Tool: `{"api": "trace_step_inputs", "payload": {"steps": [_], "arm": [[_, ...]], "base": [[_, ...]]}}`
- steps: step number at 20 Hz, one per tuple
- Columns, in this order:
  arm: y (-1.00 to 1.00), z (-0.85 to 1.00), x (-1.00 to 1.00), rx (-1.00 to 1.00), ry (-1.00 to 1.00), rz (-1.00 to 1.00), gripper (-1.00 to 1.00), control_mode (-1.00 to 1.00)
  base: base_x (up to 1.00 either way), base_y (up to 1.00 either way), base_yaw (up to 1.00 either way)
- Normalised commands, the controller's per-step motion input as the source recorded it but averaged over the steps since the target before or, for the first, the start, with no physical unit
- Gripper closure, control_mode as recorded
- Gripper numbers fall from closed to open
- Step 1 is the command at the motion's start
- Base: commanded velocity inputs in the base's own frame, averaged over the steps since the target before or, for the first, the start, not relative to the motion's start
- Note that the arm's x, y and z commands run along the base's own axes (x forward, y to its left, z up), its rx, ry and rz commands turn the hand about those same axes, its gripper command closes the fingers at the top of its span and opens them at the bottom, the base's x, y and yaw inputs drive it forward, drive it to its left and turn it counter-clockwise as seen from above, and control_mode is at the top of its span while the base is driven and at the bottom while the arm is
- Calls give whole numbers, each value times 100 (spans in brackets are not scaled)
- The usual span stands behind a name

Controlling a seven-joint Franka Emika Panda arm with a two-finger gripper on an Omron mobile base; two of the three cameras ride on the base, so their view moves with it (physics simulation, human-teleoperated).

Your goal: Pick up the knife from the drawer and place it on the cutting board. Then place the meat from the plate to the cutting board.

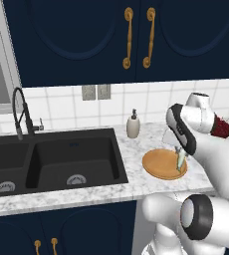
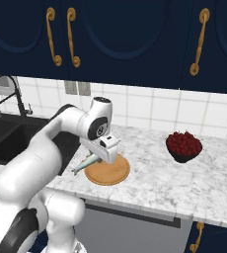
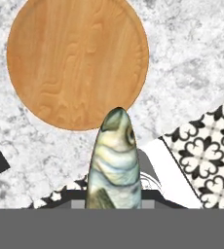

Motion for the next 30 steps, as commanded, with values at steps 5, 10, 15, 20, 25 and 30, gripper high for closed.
{"api": "trace_step_inputs", "payload": {"steps": [5, 10, 15, 20, 25, 30], "arm": [[19, 62, -61, 0, -3, 0, 100, -100], [22, 42, -62, 0, -7, 1, 100, -100], [12, 14, -34, 0, -5, 1, 100, 100], [0, 0, 0, 0, 0, 0, 100, 100], [0, 0, 0, 0, 0, 0, 100, 100], [0, 0, 0, 0, 0, 0, 100, 100]], "base": [[0, 0, 0], [0, 0, 0], [-60, 18, 2], [-95, 84, 7], [-50, 100, 11], [2, 100, 9]]}}
